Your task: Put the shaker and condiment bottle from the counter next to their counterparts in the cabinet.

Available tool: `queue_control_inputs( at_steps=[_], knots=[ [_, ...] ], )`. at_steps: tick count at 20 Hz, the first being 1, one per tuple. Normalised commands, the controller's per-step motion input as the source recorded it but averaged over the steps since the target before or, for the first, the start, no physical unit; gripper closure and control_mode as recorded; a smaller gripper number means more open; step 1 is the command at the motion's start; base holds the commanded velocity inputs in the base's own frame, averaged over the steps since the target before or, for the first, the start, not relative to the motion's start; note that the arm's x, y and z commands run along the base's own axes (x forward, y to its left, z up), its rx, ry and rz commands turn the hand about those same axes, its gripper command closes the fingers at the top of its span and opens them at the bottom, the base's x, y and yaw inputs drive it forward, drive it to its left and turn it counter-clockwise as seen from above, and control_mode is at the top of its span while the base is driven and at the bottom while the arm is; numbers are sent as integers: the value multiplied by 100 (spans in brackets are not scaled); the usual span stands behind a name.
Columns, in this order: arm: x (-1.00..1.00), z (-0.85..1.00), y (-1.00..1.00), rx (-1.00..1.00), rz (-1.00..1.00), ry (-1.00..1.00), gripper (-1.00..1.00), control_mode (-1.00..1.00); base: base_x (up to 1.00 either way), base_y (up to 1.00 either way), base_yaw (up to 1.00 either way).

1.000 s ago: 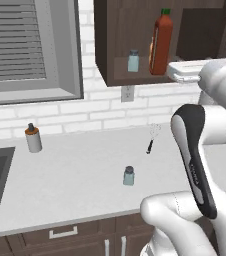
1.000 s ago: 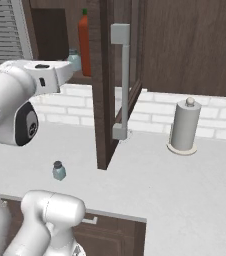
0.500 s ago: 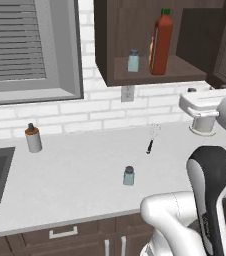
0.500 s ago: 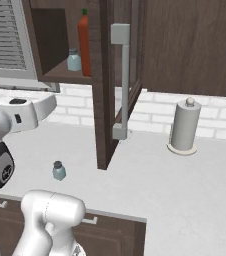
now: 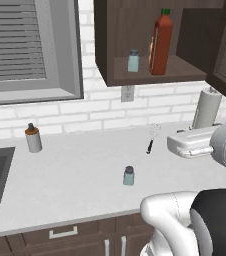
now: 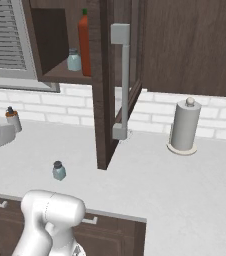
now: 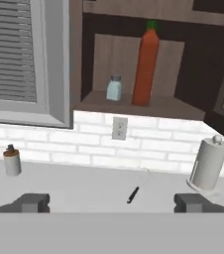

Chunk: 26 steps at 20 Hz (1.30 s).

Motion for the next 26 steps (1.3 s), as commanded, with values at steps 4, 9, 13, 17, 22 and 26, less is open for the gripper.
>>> queue_control_inputs(
  at_steps=[4, 9, 13, 17, 22, 26],
  knots=[
    [-15, -100, 47, -3, -3, 6, -100, -100, 0, 0, 0],
    [-1, -90, 16, 0, -1, 8, -100, -100, 0, 0, 0],
    [12, -100, 0, -2, -6, -1, -100, -100, 0, 0, 0],
    [17, -100, 0, 0, -20, -6, -100, -100, 0, 0, 0],
    [-10, -80, -2, 0, -5, 1, -100, -100, 0, 0, 0],
    [0, -69, -8, 0, 0, 0, -100, -100, 0, 0, 0]
  ],
)
